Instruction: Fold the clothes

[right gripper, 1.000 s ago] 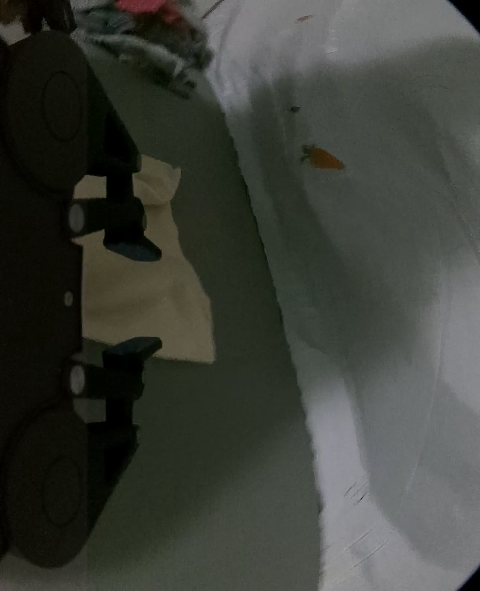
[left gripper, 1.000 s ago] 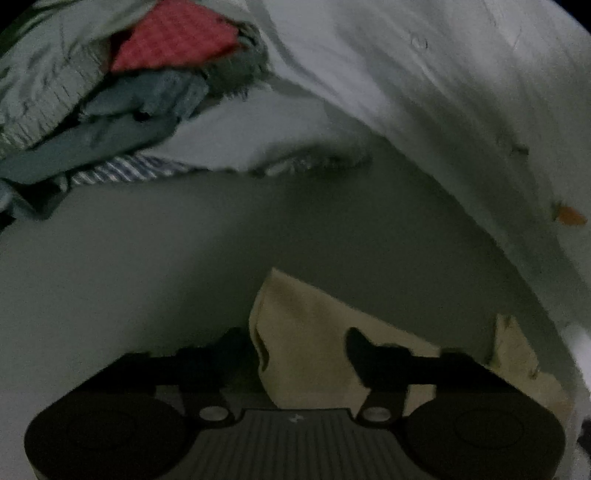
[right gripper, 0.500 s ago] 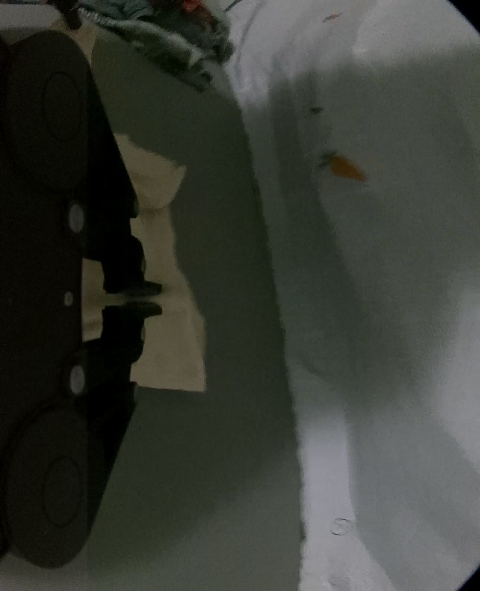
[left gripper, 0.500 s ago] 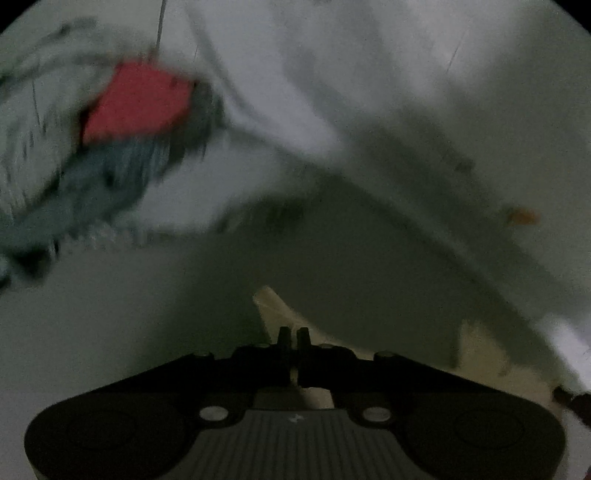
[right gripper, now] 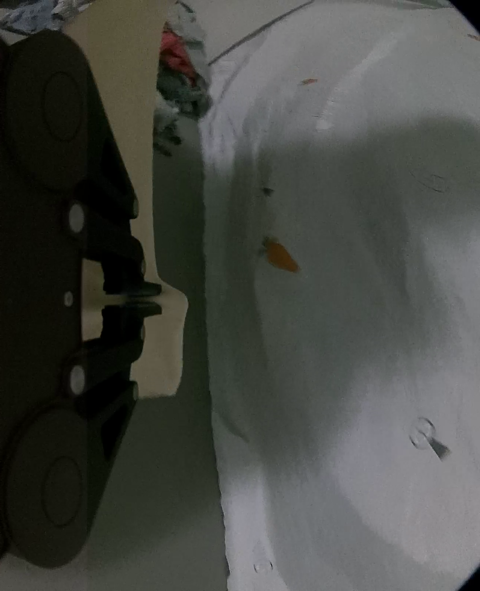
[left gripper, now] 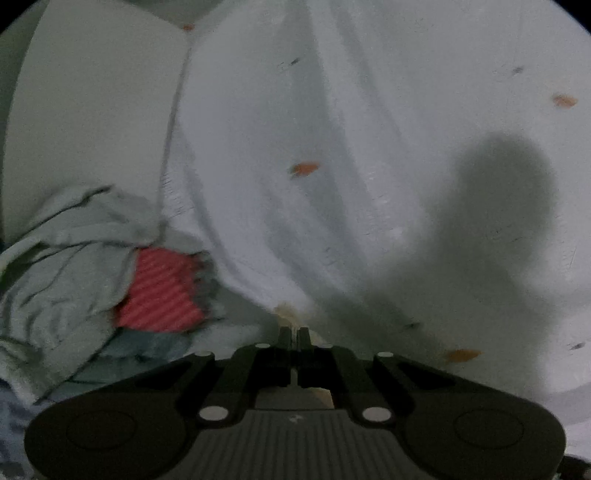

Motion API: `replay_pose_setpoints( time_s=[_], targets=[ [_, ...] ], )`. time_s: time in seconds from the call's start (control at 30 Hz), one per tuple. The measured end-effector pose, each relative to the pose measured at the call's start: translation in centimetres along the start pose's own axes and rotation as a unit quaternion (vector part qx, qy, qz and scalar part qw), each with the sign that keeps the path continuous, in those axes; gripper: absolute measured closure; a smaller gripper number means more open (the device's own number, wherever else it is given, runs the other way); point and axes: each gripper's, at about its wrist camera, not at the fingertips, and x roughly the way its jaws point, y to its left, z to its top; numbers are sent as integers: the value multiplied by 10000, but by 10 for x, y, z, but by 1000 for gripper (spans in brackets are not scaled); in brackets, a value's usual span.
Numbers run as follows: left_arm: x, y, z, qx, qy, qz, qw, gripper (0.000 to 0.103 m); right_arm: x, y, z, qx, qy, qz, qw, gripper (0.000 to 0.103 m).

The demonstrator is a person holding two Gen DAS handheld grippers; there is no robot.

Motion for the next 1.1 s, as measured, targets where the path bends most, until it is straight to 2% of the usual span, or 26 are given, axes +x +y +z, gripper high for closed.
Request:
replay_pose_setpoints(
  time_s=[0.13, 0.17, 0.2, 0.27, 0.37, 0.5, 0.57, 0.63, 0.67, 0.7, 0.77, 0.87, 0.9, 1.0, 1.1],
  targets=[
    [42, 32, -28, -141, 562, 426, 9974, 101, 41, 11, -13, -216, 563, -159, 9981, 96],
    [49, 37, -34, -186, 694, 471, 9963, 101, 49, 13, -16, -237, 696, -240, 9970, 87],
    [55, 42, -41, -264, 820, 490, 9951, 101, 53, 13, -17, -214, 745, -331, 9964, 73],
    [64, 52, -52, -441, 1023, 496, 9925, 101, 46, 12, -17, -103, 636, -422, 9970, 59],
    [59, 48, -58, -549, 1042, 284, 9926, 101, 23, 2, -19, 140, 466, -421, 9979, 58],
    [52, 38, -64, -631, 1055, -63, 9924, 101, -24, -28, -45, 952, 493, -320, 9937, 58],
    [47, 22, -66, -486, 1091, -333, 9923, 101, -50, -43, -64, 1421, 515, -244, 9882, 61],
    [41, 6, -69, -302, 1126, -563, 9916, 101, -77, -58, -82, 1888, 536, -167, 9804, 71],
    [38, -1, -71, -260, 1151, -657, 9908, 101, -92, -61, -94, 2006, 548, -180, 9780, 85],
    [34, -7, -73, -263, 1194, -789, 9894, 101, -107, -63, -109, 2165, 535, -198, 9746, 92],
    [23, -19, -77, -239, 1298, -1086, 9853, 101, -130, -69, -136, 2677, 468, -180, 9622, 92],
    [1, -42, -80, 87, 1412, -1649, 9761, 101, -159, -78, -178, 3653, 345, -150, 9301, 92],
    [-9, -50, -83, 218, 1464, -1885, 9709, 101, -166, -79, -188, 3826, 316, -151, 9233, 92],
    [-38, -76, -98, 613, 1719, -2545, 9497, 101, -190, -76, -214, 4092, 262, -201, 9118, 92],
    [-60, -98, -124, 806, 2145, -2972, 9269, 101, -208, -70, -231, 4344, 198, -160, 9003, 92]
  ],
)
